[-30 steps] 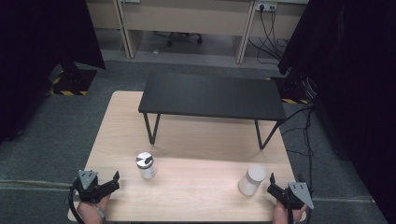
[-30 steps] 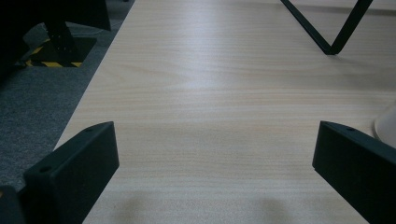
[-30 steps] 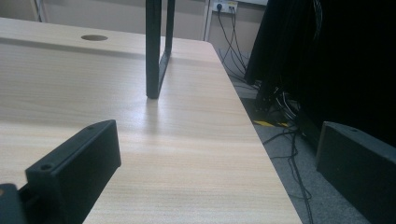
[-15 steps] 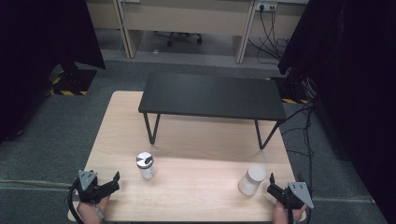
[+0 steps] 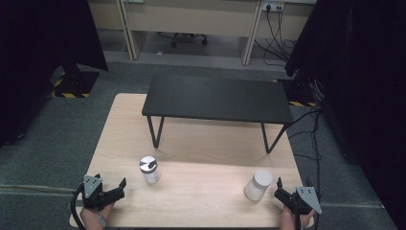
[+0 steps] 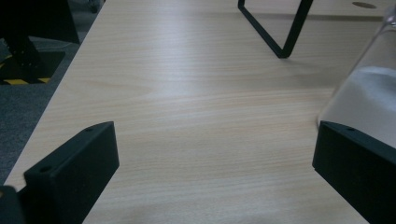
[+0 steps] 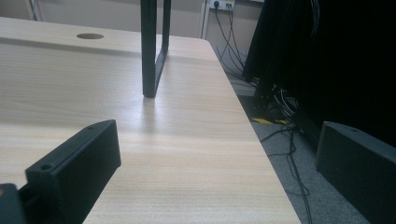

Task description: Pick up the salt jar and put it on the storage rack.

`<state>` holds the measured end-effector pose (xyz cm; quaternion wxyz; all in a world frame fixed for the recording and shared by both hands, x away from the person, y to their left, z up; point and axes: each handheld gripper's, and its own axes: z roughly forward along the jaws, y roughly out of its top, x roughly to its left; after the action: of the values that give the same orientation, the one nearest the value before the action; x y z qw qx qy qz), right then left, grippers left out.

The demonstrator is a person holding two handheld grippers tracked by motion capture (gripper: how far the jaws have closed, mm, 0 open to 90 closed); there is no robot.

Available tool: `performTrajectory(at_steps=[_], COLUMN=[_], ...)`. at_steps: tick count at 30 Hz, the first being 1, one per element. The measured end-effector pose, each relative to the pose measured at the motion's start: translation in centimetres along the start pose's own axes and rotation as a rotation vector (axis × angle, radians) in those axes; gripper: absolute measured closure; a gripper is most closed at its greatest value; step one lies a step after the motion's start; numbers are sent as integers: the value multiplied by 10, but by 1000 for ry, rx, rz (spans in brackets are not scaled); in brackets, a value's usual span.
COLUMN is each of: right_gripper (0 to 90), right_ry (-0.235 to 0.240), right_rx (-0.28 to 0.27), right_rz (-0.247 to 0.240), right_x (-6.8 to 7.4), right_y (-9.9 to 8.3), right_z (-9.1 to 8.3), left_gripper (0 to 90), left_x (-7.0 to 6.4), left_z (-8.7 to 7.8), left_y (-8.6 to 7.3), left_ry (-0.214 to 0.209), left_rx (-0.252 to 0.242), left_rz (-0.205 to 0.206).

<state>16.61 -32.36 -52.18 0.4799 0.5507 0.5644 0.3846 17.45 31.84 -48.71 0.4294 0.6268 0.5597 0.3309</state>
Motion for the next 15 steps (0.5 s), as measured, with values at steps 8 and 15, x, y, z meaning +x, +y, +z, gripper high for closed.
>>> performTrajectory(at_steps=[8, 15], right_gripper=[3, 3], right_ry=[1, 5], right_rx=[-2, -7], right_rz=[7, 10], right_x=[-1, -2], right_y=[0, -1], right_z=[0, -1], left_gripper=[0, 0], left_x=[-9, -7], left_z=[-4, -9], left_y=[-2, -1], left_ry=[-33, -108], left_rx=[-20, -63], left_rz=[3, 50])
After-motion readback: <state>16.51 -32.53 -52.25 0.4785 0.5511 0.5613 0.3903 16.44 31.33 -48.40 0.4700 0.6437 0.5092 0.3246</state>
